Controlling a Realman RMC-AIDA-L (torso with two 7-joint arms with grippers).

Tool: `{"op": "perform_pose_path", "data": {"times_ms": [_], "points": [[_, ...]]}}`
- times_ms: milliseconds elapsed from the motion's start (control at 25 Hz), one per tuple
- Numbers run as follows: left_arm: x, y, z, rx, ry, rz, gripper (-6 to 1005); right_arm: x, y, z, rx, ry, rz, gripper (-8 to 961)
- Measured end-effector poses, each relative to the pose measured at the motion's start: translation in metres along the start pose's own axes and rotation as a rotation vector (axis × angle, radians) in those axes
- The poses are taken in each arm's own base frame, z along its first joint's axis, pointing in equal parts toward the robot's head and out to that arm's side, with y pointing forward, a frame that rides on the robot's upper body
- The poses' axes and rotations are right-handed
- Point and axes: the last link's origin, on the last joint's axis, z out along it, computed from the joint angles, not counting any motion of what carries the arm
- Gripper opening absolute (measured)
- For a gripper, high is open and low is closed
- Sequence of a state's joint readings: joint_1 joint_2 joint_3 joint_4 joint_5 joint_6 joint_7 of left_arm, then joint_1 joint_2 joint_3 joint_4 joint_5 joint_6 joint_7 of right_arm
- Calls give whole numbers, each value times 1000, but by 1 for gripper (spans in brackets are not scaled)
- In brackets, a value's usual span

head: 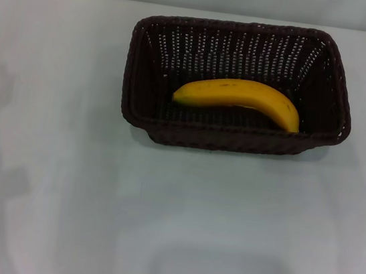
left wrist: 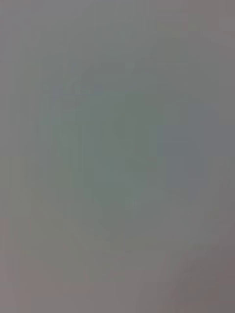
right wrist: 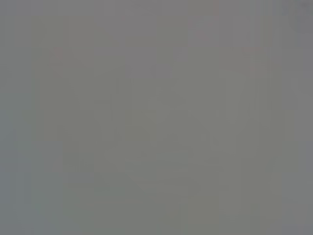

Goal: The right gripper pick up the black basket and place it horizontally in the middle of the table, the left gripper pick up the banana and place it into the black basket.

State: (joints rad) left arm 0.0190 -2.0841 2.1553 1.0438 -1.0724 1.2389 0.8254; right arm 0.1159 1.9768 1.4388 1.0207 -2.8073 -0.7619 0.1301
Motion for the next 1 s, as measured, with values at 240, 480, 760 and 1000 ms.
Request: {"op": "perform_pose_path", "data": {"times_ms": [240, 480, 760, 1000], "points": [[-12, -22, -5, 104, -57, -7, 888, 6, -23, -3, 79, 32, -14, 827], [-20, -31, -7, 155, -97, -15, 888, 12, -43, -10, 149, 54, -22, 826], [-22, -30, -9, 165, -112, -40, 888, 19, -59, -17, 206, 67, -20, 827], [-22, -30, -8, 170, -114, -71, 888, 21, -65, -22, 228, 62, -15, 827]]}}
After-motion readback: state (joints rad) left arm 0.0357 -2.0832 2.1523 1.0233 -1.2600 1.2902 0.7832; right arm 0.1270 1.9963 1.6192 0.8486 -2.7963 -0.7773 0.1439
